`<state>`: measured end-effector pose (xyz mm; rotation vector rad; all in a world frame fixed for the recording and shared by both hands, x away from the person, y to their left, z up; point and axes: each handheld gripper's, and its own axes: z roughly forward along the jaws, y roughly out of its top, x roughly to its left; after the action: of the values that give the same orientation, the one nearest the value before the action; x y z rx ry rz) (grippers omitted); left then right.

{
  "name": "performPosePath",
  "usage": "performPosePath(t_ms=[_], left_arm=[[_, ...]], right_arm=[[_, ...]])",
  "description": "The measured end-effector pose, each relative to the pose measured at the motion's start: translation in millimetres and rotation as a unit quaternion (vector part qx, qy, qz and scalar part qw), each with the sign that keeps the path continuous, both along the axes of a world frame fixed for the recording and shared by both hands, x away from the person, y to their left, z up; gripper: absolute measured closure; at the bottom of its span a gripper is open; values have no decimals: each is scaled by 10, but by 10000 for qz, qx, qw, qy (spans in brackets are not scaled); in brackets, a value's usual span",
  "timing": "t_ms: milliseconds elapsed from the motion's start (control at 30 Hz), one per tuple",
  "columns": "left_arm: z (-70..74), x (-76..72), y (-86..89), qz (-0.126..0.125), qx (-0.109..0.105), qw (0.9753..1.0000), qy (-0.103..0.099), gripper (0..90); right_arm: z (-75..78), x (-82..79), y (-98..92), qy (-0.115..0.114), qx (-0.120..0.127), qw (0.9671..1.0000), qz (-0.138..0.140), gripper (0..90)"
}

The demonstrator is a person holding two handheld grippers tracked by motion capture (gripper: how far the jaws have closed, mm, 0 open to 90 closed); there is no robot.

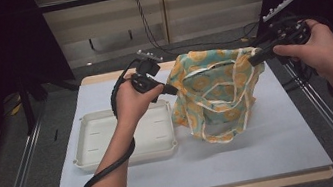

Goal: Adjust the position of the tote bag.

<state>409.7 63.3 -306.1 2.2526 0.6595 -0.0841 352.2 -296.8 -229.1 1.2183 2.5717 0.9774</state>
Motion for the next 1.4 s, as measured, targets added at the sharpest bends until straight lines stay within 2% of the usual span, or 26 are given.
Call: performPosePath(t_ms=[100, 200, 267, 300, 367, 433, 467, 533, 600, 633, 667, 800, 833, 900, 967, 1033, 1067, 1100, 1133, 1167, 1200, 1233, 1300, 1333, 1367, 1400], left_arm=[[7, 11, -9, -1, 115, 9999, 7, 900], [0, 29, -13, 46, 17, 10000, 36, 900], [3, 51, -8, -22, 138, 9999, -6, 900], [-14, 41, -28, 91, -2, 9999, 67, 900], [-18, 61, -19, -33, 56, 10000, 34, 898], [-29, 61, -34, 75, 5, 9999, 92, 898], [-33, 76, -26, -34, 116, 9999, 53, 899], [-53, 81, -35, -34, 104, 9999, 76, 900], [-92, 102, -29, -64, 77, 9999, 139, 900], [-132, 111, -34, 3, 144, 9997, 173, 900], [-150, 134, -21, -112, 222, 9996, 142, 900], [-231, 145, -23, -24, 189, 9996, 223, 900], [-251, 133, -33, 54, 85, 9996, 264, 898], [-271, 127, -29, 46, 83, 9995, 286, 874], [-267, 125, -23, -74, 112, 9999, 86, 809], [-268, 102, -43, 6, 10, 10000, 85, 728], [-220, 76, -46, -84, 64, 9999, -61, 671], [-220, 76, -46, -84, 64, 9999, -61, 590], [-171, 65, -46, -140, 62, 9996, -252, 537], [-171, 65, -46, -140, 62, 9996, -252, 500], [-104, 52, -58, -128, -59, 9990, -433, 445], [-68, 54, -61, -212, 20, 9979, -618, 416], [-45, 54, -76, -161, -3, 9973, -715, 313], [-25, 63, -89, -115, -25, 9966, -809, 313], [4, 81, -132, -78, -88, 9943, -1060, 277], [4, 81, -132, -78, -88, 9943, -1060, 278]], right_arm=[[86, 48, 22, -21, 12, 10000, -41, 900], [183, 97, 18, -70, 120, 9998, -112, 900], [229, 141, 15, -91, 145, 9997, -189, 900], [260, 175, 10, -101, 157, 9996, -207, 900], [284, 201, 13, -110, 163, 9995, -246, 900], [349, 281, 20, -177, 161, 9992, -310, 900], [363, 300, 23, -208, 147, 9992, -311, 900], [392, 357, 29, -320, 142, 9986, -398, 900], [391, 411, 34, -388, 141, 9981, -451, 900], [380, 437, 37, -378, 167, 9979, -490, 900], [365, 463, 38, -388, 140, 9978, -525, 900], [258, 552, 35, -353, 103, 9970, -675, 900], [227, 567, 37, -353, 91, 9971, -672, 900], [135, 591, 40, -229, 51, 9974, -677, 900], [61, 602, 42, -137, 76, 9978, -640, 900], [28, 604, 41, -111, 119, 9978, -641, 900], [-16, 601, 38, -69, 101, 9980, -623, 900], [-16, 601, 38, -69, 101, 9980, -623, 900], [-38, 592, 34, -36, 89, 9980, -623, 900], [-44, 590, 30, -48, 105, 9979, -640, 900], [-49, 583, 22, -37, 139, 9977, -662, 900], [-52, 576, 19, -25, 143, 9975, -687, 900], [-56, 572, 16, -11, 133, 9976, -674, 900], [-61, 568, 20, -9, 122, 9977, -662, 900], [-64, 563, 23, -28, 127, 9976, -678, 900], [-66, 562, 28, -21, 135, 9976, -681, 900]])
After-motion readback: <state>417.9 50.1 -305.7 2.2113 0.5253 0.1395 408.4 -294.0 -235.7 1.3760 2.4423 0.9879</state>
